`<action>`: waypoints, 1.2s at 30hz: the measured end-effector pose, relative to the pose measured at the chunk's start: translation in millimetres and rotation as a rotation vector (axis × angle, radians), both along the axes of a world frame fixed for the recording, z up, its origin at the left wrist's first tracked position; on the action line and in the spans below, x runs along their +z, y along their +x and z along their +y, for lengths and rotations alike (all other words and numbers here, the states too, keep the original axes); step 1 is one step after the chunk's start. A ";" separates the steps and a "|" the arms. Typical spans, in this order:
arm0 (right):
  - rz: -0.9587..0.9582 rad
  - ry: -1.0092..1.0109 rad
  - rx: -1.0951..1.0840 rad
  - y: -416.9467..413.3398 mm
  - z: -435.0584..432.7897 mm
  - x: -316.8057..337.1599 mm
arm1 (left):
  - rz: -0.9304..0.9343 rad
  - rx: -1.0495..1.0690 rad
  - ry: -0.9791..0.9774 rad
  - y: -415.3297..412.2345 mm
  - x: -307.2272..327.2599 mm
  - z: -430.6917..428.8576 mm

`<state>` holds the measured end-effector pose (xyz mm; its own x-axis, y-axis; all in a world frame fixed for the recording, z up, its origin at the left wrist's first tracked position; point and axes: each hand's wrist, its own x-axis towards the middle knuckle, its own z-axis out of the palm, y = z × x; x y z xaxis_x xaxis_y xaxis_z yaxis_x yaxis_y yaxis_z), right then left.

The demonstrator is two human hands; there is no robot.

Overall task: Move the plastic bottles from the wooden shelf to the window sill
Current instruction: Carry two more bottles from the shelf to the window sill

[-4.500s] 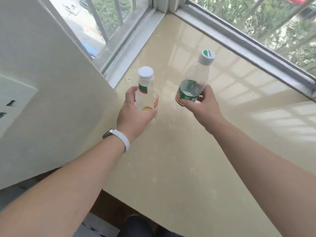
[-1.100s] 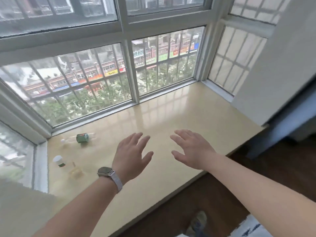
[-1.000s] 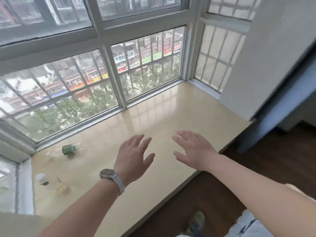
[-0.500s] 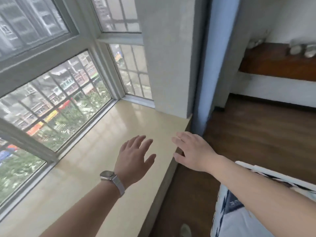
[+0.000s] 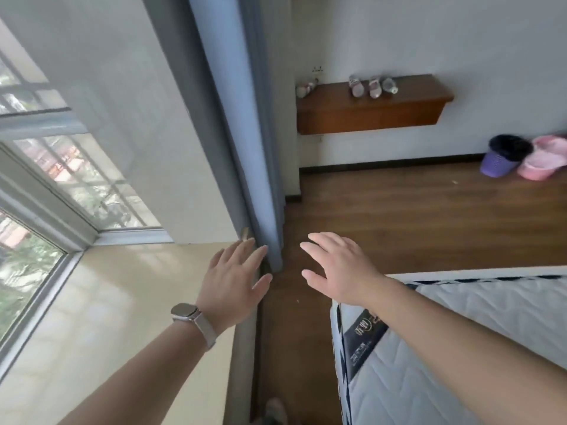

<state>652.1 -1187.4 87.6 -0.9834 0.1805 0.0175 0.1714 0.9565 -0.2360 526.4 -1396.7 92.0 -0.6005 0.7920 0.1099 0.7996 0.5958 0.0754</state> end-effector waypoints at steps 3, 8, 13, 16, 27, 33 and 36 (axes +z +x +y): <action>-0.014 -0.001 -0.070 3.0 13.5 1.7 | -0.001 -0.057 0.025 -11.1 -1.1 24.4; -0.025 0.028 -0.140 -16.2 35.3 5.7 | 0.000 -0.121 0.048 -40.5 -4.2 58.4; -0.025 0.101 -0.175 -63.8 57.5 19.4 | 0.015 -0.154 0.076 -97.3 1.2 86.4; -0.023 0.138 -0.188 -94.6 73.0 26.3 | 0.031 -0.181 0.101 -133.9 4.7 104.3; -0.040 0.178 -0.277 -181.7 119.3 29.9 | 0.033 -0.247 0.183 -241.2 1.2 165.4; -0.080 0.201 -0.298 -196.4 135.7 21.9 | -0.002 -0.304 0.187 -255.5 -0.4 198.4; -0.091 0.192 -0.331 -205.3 151.1 20.6 | 0.006 -0.323 0.198 -264.2 0.5 216.4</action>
